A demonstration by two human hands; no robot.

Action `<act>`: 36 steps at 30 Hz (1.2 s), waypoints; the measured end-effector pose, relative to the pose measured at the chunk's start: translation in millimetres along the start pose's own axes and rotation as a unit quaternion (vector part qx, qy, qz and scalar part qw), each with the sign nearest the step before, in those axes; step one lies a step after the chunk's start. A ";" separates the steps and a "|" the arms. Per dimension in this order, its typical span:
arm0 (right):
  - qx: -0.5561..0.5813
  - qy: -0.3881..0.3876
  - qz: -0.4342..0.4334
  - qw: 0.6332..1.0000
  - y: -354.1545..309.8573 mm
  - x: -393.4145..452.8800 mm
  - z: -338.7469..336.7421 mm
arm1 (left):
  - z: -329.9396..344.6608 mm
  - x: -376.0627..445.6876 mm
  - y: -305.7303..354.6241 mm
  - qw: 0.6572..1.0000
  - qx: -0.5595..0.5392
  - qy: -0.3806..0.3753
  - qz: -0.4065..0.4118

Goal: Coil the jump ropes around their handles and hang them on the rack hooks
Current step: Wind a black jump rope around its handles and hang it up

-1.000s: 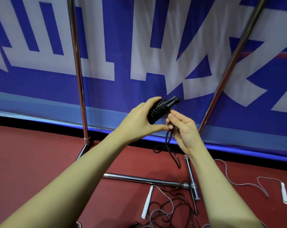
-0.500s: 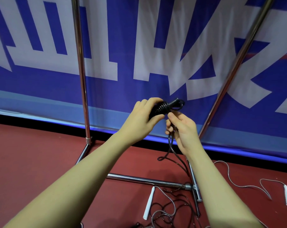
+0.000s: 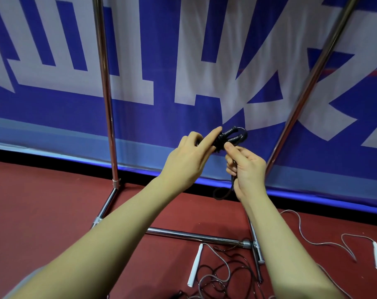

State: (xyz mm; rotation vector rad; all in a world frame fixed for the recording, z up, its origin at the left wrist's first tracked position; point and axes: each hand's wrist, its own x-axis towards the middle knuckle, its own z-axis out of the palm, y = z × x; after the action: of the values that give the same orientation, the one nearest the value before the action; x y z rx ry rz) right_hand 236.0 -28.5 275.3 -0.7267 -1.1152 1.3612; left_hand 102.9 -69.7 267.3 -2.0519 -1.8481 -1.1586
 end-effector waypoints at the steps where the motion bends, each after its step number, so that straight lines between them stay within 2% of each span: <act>1: -0.002 0.001 0.003 1.000 0.1 0.1 1.1 | -0.4 -0.5 -1.0 1.000 0.013 0.012 0.013; 4: -0.011 -0.010 0.024 1.000 0.4 0.2 1.7 | 1.7 -2.3 -6.5 0.995 0.072 0.039 0.065; 8: -0.010 -0.090 0.030 0.995 0.4 1.9 -2.7 | 0.1 3.6 -6.1 0.989 0.110 0.088 0.033; 12: -0.035 -0.152 0.027 0.987 -1.5 4.2 -9.0 | -11.2 7.3 -6.2 0.998 0.026 -0.007 -0.064; 15: -0.072 -0.133 0.018 0.988 -2.6 5.3 -11.2 | -17.4 4.2 -5.0 0.998 -0.039 -0.003 -0.050; 19: -0.061 -0.113 0.022 0.992 -4.0 5.1 -8.6 | -15.8 2.8 -4.1 0.989 -0.136 -0.005 -0.060; 23: -0.069 -0.165 0.013 0.984 -4.2 1.1 -9.4 | -13.3 4.4 -12.1 0.966 -0.240 -0.063 -0.066; 24: -0.069 -0.166 0.011 0.984 -5.1 0.4 -9.8 | -12.8 4.6 -13.9 0.968 -0.231 -0.072 -0.060; 26: -0.057 -0.149 0.012 0.987 -7.8 -0.5 -10.1 | -13.5 5.4 -14.7 0.989 -0.134 -0.055 -0.025; 28: -0.044 -0.135 0.010 0.990 -8.8 0.0 -10.0 | -13.5 7.2 -13.5 0.999 0.007 0.022 0.039; 30: -0.041 -0.129 0.005 0.991 -9.2 0.9 -8.9 | -8.9 7.8 -11.0 0.987 0.104 0.087 0.090; 33: -0.041 -0.130 0.006 0.991 -8.5 1.6 -8.9 | 2.3 6.2 -9.9 0.971 0.167 0.120 0.121; 36: -0.053 -0.160 0.004 0.986 -7.9 2.6 -13.1 | 2.0 4.3 -12.9 0.966 0.166 0.133 0.145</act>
State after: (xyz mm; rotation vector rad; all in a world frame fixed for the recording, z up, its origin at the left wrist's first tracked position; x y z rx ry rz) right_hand 250.6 -24.5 278.5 -0.6000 -1.4482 1.4687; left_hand 92.0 -62.2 263.8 -1.8015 -1.4445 -0.9200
